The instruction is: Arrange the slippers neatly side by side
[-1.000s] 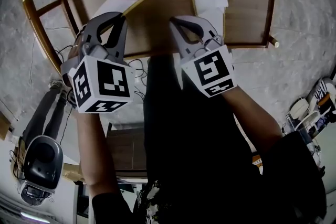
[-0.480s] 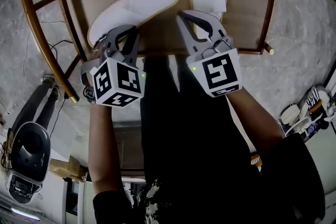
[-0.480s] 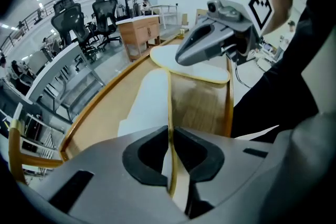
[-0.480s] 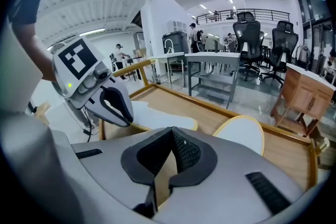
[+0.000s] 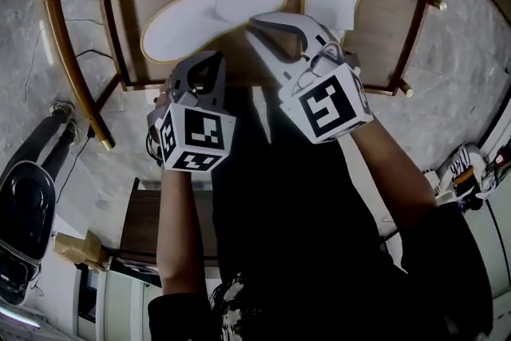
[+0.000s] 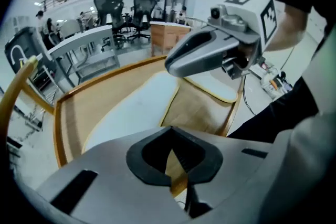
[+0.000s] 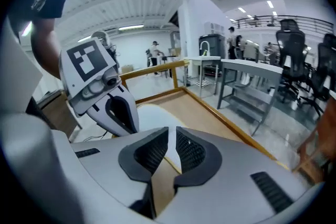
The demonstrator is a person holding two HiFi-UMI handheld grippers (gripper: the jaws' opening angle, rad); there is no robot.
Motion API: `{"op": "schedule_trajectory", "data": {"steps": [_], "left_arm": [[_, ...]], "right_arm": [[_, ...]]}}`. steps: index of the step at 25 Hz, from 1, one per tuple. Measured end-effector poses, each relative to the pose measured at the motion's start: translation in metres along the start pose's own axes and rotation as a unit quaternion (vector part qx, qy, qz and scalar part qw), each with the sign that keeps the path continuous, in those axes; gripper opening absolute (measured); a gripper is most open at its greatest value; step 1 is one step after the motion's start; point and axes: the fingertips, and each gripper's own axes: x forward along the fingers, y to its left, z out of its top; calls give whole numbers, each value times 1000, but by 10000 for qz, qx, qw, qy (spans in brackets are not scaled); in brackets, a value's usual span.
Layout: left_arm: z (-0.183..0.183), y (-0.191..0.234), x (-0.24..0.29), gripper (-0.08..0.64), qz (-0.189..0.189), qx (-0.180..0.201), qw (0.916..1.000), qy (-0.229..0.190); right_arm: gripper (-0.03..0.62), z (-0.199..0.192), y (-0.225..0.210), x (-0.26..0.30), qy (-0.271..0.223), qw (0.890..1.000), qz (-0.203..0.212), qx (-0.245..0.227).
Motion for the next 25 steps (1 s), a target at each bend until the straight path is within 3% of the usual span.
{"op": "schedule_trajectory", "data": {"steps": [3,7,10,14,16,19,22,25], "left_arm": [[-16,-2,-4,3,105,-326,9993,124],[-25,-5,-5,3,61,-555,9983,162],[-27,-4,-6,3,30,-676,9976,151],[-28,-2,-6,3,45,-833,9965,94],[-30,2,-6,3,132,-886,9959,93],[-36,8,-6,3,185,-1152,9931,107],[-39,18,-9,3,206,-1769,9840,-25],[-43,36,-13,3,510,-1813,9821,-2]], "right_arm": [[81,9,11,28,301,9942,719,-738],[135,6,24,60,829,9746,1562,-1377],[137,6,29,75,1048,9637,1852,-1611],[137,-3,32,91,1426,9532,1904,-1865],[130,-8,34,97,1577,9515,1907,-1826],[20,-8,36,97,1611,9570,1888,-1499],[15,-3,37,91,1589,9654,1838,-947],[14,9,35,82,1413,9770,1557,-351]]}}
